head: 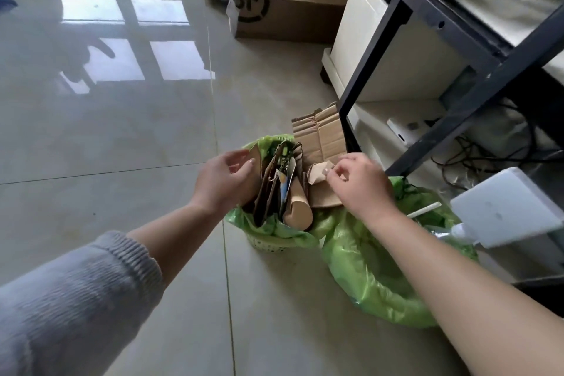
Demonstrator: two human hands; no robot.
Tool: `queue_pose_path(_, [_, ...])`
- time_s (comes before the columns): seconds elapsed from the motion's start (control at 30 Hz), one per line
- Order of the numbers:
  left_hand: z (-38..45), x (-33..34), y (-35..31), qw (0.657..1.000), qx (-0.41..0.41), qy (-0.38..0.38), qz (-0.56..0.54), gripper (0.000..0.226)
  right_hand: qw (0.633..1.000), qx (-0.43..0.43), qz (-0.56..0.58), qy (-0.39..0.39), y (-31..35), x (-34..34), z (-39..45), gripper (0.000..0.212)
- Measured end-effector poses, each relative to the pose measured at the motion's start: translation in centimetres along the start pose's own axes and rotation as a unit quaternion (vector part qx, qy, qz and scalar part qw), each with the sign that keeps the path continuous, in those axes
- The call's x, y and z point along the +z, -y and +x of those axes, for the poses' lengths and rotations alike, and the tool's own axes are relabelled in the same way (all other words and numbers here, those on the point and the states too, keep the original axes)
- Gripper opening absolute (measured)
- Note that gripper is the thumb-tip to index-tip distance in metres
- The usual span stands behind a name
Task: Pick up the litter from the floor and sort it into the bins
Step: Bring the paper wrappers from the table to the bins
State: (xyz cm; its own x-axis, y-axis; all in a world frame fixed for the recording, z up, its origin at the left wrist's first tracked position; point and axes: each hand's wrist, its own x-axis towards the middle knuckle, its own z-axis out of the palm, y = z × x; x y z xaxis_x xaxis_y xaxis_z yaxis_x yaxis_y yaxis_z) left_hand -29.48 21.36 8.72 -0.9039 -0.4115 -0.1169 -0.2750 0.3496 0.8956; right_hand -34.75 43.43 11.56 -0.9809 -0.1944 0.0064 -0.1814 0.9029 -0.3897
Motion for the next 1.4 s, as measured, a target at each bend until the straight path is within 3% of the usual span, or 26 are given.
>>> queue_pose_path(0.07, [0.4, 0.3, 0.3, 1.000, 0.007, -0.001, -0.007, 0.033, 0.998, 0.031, 0.040, -0.047, -0.4, -0.1, 1.3, 0.019])
queue_pose_path(0.17, [0.5, 0.5, 0.9, 1.000, 0.017, 0.000, 0.007, 0.038, 0.990, 0.117, 0.085, 0.010, -0.8, 0.0, 2.8, 0.043])
queue_pose_path(0.2, [0.6, 0.5, 1.1, 1.000, 0.024, 0.004, 0.015, 0.039, 0.988, 0.127, 0.077, 0.036, -0.8, 0.1, 3.0, 0.043])
queue_pose_path(0.27, [0.6, 0.6, 1.3, 0.998, 0.043, 0.015, 0.038, 0.042, 0.991, 0.104, 0.062, 0.056, -0.8, 0.7, 2.9, 0.024])
queue_pose_path(0.37, [0.6, 0.6, 1.5, 0.994, 0.057, 0.043, 0.079, 0.042, 0.993, 0.079, 0.036, 0.077, -0.2, 1.1, 2.1, 0.038])
queue_pose_path(0.5, [0.7, 0.7, 1.3, 0.979, 0.071, 0.097, 0.165, 0.040, 0.974, 0.115, 0.055, 0.189, 0.4, 1.2, 1.7, 0.032])
queue_pose_path(0.6, [0.8, 0.7, 0.9, 0.979, 0.069, 0.099, 0.162, 0.037, 0.960, 0.130, 0.088, 0.231, 0.5, 0.9, 1.5, 0.030])
queue_pose_path(0.7, [1.2, 0.4, 0.8, 0.984, 0.052, 0.090, 0.143, 0.035, 0.959, 0.088, 0.020, 0.269, 1.0, -0.2, 1.7, 0.036])
queue_pose_path(0.83, [1.3, 0.3, 1.0, 0.987, 0.032, 0.092, 0.131, 0.033, 0.922, 0.119, 0.083, 0.358, 1.4, -0.4, 1.8, 0.018])
queue_pose_path(1.0, [1.1, 0.9, 1.3, 0.985, 0.013, 0.105, 0.138, 0.034, 0.947, 0.028, -0.050, 0.316, 2.0, 1.9, 0.9, 0.012])
queue_pose_path(1.2, [1.2, 1.5, 1.8, 0.983, -0.013, 0.117, 0.141, 0.034, 0.952, 0.028, -0.121, 0.279, 2.4, 5.4, 0.8, 0.018])
queue_pose_path(1.33, [1.4, 1.4, 1.5, 0.983, -0.025, 0.126, 0.129, 0.030, 0.957, 0.034, -0.091, 0.275, 1.8, 4.9, 1.0, 0.022])
queue_pose_path(1.4, [1.4, 1.0, 1.0, 0.986, -0.036, 0.126, 0.105, 0.031, 0.963, 0.036, -0.059, 0.259, 1.6, 3.8, 0.9, 0.012])
